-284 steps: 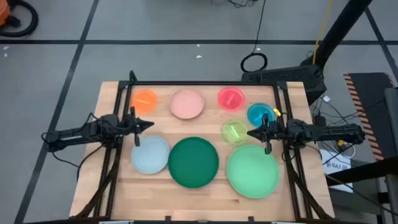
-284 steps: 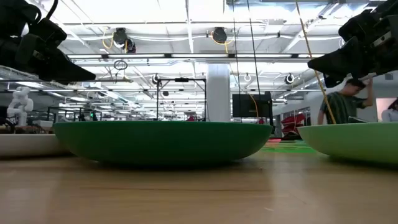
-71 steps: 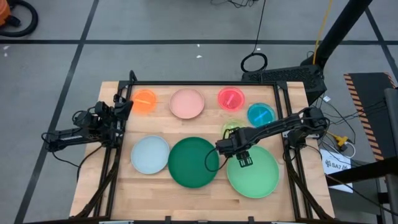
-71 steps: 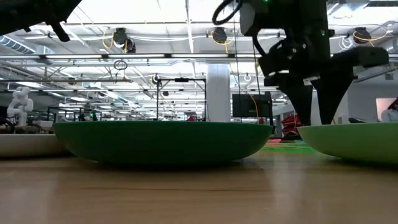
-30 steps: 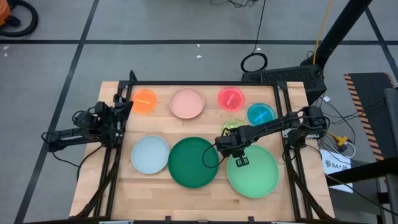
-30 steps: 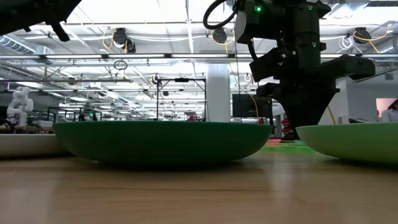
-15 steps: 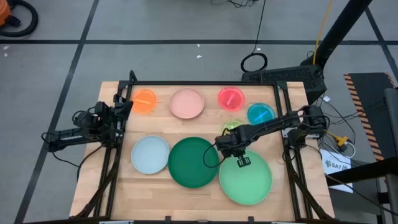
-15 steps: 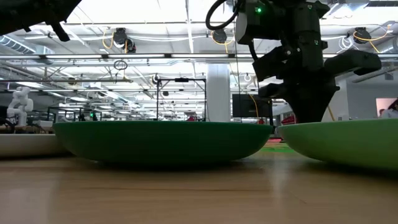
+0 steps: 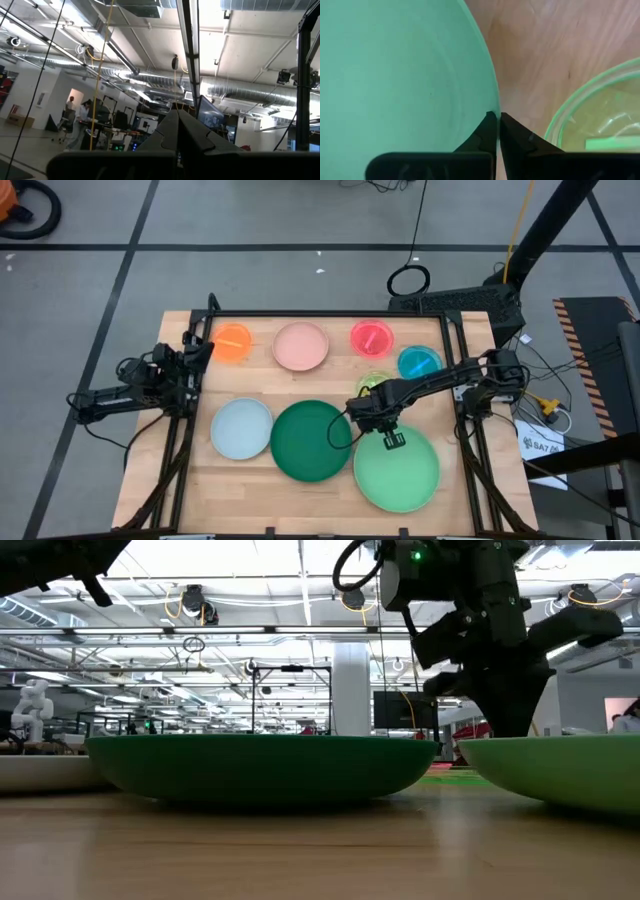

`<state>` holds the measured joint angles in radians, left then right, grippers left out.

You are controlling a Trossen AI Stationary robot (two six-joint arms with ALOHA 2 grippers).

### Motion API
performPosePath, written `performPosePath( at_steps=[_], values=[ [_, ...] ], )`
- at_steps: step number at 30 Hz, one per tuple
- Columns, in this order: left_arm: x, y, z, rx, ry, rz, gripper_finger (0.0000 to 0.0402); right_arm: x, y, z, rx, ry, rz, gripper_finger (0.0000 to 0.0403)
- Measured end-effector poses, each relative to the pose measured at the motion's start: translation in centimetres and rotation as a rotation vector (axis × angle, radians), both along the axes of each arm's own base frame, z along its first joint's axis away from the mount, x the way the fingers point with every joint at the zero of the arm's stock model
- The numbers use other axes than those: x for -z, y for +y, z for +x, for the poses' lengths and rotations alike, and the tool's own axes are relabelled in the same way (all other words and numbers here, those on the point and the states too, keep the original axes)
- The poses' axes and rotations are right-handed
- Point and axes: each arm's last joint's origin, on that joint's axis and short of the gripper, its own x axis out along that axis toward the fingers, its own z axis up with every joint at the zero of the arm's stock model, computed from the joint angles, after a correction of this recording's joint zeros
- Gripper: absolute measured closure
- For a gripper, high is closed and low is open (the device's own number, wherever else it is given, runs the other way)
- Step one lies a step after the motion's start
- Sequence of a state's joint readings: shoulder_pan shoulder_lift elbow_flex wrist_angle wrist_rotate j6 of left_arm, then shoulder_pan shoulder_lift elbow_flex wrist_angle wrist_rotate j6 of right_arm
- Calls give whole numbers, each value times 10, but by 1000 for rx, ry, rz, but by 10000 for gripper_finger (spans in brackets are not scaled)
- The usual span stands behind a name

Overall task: Stack plastic plates
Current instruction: Stack the large light green plate on the large green plate

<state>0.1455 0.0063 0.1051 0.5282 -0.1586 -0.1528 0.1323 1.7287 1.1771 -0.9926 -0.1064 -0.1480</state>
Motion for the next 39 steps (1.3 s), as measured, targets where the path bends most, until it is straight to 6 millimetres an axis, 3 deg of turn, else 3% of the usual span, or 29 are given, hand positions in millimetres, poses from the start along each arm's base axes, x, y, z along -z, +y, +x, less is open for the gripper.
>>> performPosePath(
  at_steps=[7, 16, 26, 32, 39],
  values=[
    [0, 0, 0, 0, 0, 0, 396, -21, 0, 0, 63, 62, 13, 402],
    [0, 0, 0, 4, -1, -5, 396, -50, -3, -15, 123, 83, 30, 402],
    [0, 0, 0, 1, 0, -2, 396, -91, -19, -35, 473, -41, 117, 402],
    [-1, 0, 0, -23, 2, 30, 396, -114, -25, -14, 591, -199, 201, 403],
    [-4, 0, -3, -48, -36, 56, 396, -125, -39, 33, 667, -263, 222, 403]
  ],
)
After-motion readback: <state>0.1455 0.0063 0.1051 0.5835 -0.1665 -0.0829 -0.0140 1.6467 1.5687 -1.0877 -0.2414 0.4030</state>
